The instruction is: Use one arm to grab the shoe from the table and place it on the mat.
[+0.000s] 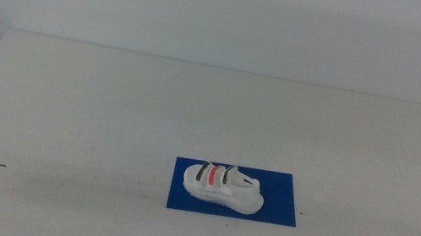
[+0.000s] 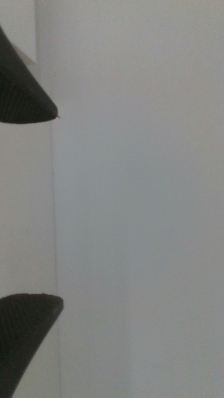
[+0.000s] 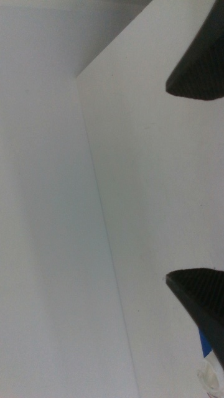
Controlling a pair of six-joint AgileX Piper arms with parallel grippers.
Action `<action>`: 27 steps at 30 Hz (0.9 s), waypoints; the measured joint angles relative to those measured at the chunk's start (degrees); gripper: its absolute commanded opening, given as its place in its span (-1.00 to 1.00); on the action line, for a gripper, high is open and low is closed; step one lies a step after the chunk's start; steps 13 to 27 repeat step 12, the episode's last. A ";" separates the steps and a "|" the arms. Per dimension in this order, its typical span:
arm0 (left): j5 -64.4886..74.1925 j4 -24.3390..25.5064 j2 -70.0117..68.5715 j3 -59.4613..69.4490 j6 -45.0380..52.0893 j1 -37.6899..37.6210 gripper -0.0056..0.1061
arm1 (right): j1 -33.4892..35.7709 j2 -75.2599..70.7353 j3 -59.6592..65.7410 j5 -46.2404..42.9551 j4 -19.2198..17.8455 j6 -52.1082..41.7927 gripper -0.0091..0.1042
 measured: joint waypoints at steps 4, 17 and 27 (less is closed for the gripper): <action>0.78 0.00 0.00 0.16 0.00 0.00 0.78 | 0.00 0.00 0.00 0.00 0.00 0.00 0.56; 5.27 -0.12 0.00 0.16 0.00 0.00 0.78 | 0.00 0.00 0.00 0.00 0.00 0.05 0.56; 5.27 -0.12 0.00 0.16 0.00 0.00 0.78 | 0.00 0.00 0.00 0.00 0.00 0.05 0.56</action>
